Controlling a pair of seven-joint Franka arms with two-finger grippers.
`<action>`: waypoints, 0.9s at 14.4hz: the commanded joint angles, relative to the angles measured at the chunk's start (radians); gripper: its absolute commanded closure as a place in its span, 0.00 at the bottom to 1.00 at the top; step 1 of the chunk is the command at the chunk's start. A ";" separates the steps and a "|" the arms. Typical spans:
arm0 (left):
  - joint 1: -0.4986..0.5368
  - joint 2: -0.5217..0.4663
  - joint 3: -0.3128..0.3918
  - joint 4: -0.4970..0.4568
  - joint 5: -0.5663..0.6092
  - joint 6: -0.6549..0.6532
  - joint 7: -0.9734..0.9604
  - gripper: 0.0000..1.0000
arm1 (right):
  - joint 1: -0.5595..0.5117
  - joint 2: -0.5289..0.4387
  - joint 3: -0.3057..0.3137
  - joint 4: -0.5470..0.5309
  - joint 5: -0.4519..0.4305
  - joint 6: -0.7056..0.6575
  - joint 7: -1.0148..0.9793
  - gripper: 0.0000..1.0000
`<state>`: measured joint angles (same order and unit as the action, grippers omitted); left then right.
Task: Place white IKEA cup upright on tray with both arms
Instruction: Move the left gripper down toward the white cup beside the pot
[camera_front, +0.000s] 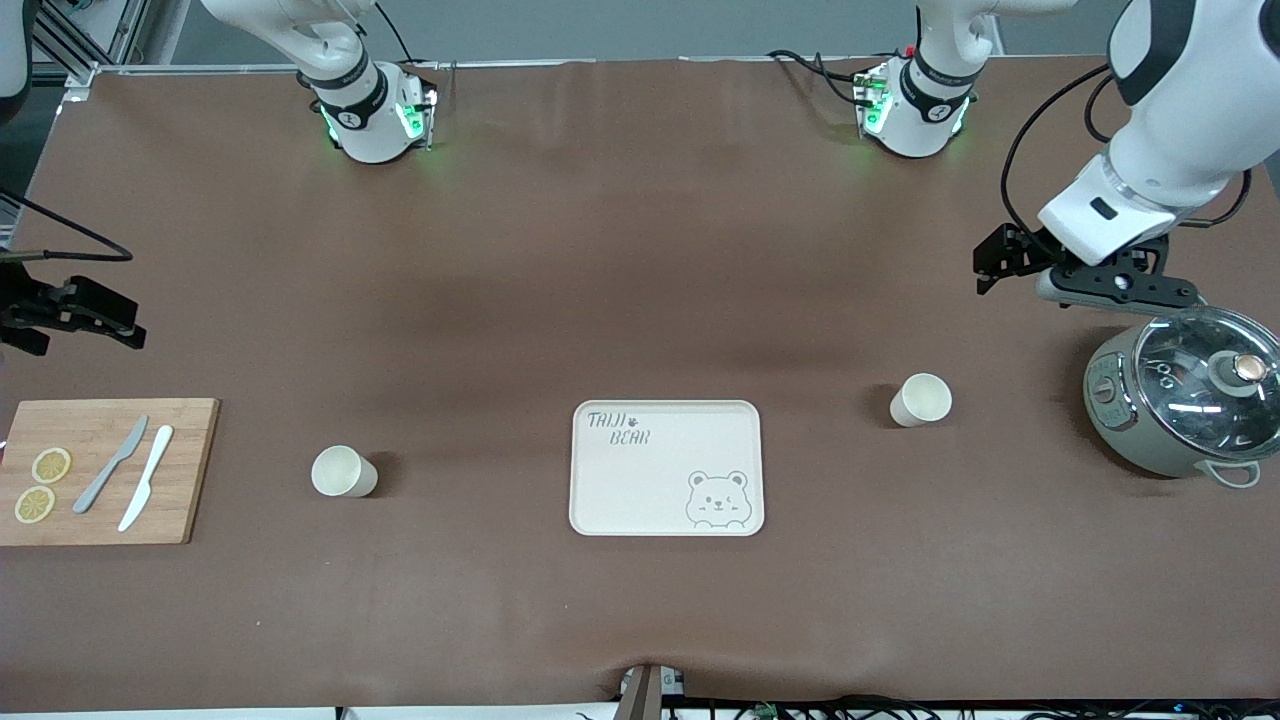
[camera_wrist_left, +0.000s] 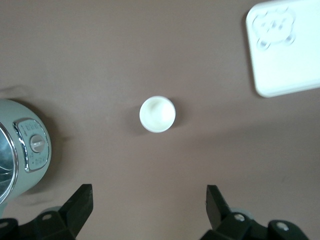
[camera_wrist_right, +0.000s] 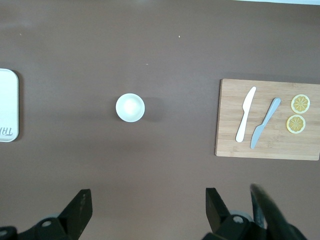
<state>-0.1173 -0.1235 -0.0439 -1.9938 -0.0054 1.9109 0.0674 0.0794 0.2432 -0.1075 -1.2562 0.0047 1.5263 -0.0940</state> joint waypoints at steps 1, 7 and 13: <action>0.011 -0.039 0.036 -0.106 -0.019 0.071 0.075 0.00 | 0.005 0.001 0.005 -0.029 -0.020 0.008 0.008 0.00; 0.013 0.046 0.104 -0.267 -0.019 0.338 0.189 0.00 | -0.009 0.010 0.003 -0.037 -0.015 0.021 0.008 0.00; 0.008 0.223 0.099 -0.275 -0.048 0.522 0.189 0.00 | -0.032 0.024 0.000 -0.038 -0.017 0.075 0.008 0.00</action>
<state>-0.1053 0.0496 0.0575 -2.2740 -0.0176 2.3712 0.2355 0.0584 0.2675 -0.1151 -1.2914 -0.0021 1.5959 -0.0929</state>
